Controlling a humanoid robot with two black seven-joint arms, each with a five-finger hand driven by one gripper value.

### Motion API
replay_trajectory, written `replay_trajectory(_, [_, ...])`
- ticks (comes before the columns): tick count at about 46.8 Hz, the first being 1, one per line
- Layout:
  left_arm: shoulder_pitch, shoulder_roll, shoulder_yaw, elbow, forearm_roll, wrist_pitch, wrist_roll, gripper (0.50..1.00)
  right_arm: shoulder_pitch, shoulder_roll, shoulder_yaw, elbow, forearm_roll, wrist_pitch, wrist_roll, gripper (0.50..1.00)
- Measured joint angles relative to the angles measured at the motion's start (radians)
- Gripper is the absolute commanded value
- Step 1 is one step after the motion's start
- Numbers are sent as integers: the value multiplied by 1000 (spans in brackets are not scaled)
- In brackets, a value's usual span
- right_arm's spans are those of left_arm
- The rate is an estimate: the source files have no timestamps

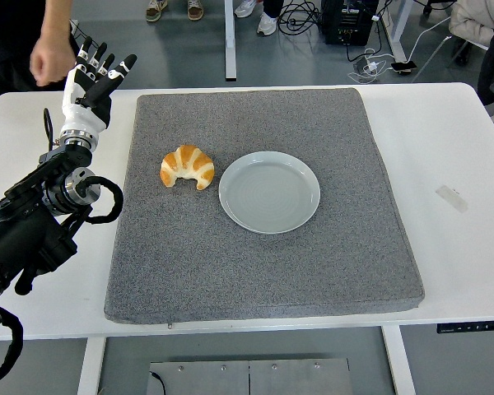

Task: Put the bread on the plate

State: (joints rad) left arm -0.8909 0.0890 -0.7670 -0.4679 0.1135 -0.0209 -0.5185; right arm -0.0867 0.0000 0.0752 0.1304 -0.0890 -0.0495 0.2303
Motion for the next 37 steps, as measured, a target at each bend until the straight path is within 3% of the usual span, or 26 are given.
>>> replay_trajectory(20, [-16,8,34,0,3,0,1,980,0,0,0,0,0,0,0,1000])
replay_trajectory(37, [-35,4,83,0,3,-2,36,980,0,0,0,0,0,0,0,1000])
